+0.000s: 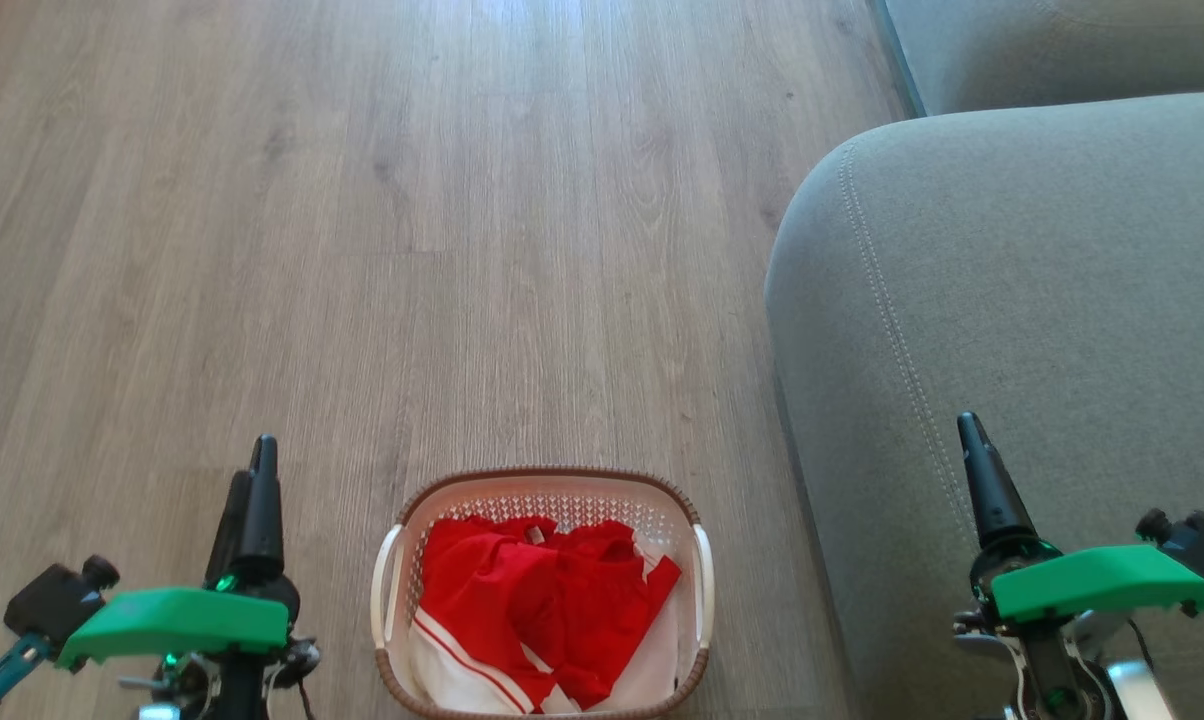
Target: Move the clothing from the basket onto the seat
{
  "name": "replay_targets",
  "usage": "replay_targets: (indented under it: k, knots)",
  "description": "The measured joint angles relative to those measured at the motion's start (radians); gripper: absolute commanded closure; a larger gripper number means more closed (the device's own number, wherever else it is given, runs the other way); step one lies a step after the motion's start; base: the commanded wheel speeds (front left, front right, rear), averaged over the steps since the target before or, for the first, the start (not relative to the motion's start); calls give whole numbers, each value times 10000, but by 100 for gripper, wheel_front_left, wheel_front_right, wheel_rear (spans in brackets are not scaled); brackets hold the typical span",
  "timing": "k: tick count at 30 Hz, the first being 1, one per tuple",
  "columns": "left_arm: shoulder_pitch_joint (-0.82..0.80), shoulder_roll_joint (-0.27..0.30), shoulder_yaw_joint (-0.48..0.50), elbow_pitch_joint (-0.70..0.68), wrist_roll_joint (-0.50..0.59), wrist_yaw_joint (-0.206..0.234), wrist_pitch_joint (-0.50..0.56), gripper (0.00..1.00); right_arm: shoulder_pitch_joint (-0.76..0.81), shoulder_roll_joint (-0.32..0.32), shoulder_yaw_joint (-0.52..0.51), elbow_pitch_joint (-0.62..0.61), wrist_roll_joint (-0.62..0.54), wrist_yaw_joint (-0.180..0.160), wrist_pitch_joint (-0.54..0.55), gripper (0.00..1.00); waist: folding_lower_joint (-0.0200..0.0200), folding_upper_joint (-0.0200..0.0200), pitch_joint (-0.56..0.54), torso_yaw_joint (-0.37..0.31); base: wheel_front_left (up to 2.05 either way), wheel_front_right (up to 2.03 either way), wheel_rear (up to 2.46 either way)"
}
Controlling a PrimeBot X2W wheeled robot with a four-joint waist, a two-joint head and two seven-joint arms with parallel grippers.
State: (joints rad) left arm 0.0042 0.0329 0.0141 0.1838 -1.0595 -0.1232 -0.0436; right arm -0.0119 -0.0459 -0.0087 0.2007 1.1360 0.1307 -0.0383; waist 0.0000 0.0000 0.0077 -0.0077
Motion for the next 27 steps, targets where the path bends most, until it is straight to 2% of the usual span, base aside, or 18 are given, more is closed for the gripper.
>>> replay_targets:
  k: [11,27]
  knots:
    - [0,2,-65,-209,1728,96,-299,0,-50,-2,134,-180,-1958,0,-337,0,0,0,-3,-3,0,0,0]
    - [1,6,-265,-499,3632,196,-738,0,-196,-2,268,-192,-3998,0,-786,0,0,0,-16,18,0,0,0]
